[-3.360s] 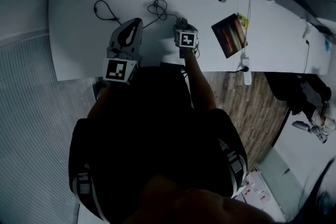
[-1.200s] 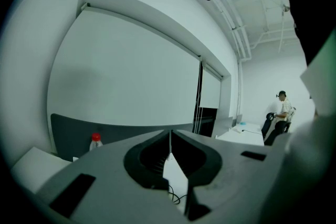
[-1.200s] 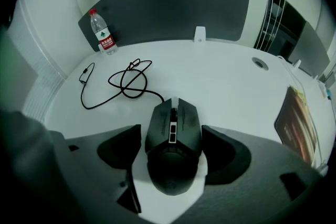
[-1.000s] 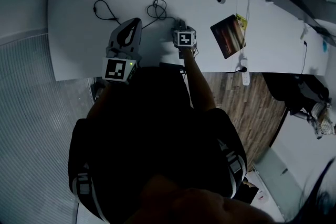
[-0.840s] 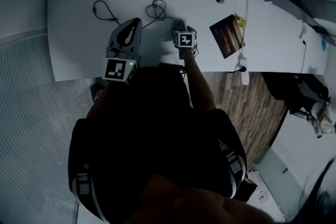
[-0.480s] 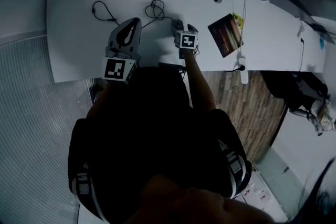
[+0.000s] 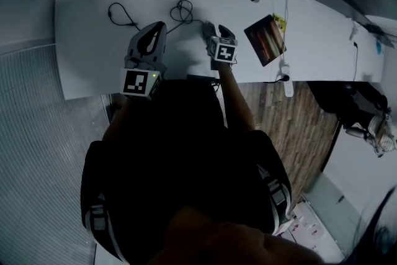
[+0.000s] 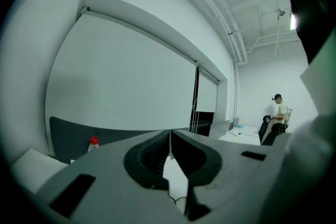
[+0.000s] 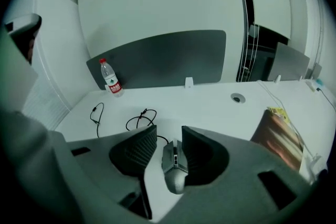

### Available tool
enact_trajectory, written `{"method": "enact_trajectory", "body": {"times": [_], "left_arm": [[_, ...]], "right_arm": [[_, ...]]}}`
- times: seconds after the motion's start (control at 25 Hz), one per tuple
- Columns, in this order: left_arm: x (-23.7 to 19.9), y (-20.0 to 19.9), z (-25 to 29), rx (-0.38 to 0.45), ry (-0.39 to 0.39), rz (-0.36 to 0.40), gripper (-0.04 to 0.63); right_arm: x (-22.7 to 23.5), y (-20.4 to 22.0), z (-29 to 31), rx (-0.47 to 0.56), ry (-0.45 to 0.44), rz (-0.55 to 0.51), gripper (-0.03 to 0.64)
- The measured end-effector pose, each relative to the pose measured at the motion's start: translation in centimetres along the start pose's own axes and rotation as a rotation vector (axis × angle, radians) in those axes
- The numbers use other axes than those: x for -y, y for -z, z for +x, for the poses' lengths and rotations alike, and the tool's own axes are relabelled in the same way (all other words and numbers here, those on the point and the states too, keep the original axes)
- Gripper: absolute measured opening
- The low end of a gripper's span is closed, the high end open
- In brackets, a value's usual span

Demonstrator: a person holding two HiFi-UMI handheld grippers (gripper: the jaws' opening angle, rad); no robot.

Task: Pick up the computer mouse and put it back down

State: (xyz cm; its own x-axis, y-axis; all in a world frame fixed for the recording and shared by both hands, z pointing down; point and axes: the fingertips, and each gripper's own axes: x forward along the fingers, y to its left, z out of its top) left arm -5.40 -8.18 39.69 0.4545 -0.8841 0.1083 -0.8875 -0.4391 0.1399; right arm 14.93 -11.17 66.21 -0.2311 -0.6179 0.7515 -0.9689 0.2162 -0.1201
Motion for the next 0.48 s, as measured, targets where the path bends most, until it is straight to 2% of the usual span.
{"method": "enact_trajectory", "body": {"times": [0.24,0.48], "left_arm": [[0.2,-0.5,-0.2,0.007,-0.001,-0.017,0.012],[0.7,-0.4,-0.5,-0.006,0.009,-0.014,0.012]], "right_arm": [[-0.1,-1.8,-3.0,0.087,0.016,0.036,0.037],[-1.3,-5.1,-7.0,0.209,0.010,0.026,0.005]]}}
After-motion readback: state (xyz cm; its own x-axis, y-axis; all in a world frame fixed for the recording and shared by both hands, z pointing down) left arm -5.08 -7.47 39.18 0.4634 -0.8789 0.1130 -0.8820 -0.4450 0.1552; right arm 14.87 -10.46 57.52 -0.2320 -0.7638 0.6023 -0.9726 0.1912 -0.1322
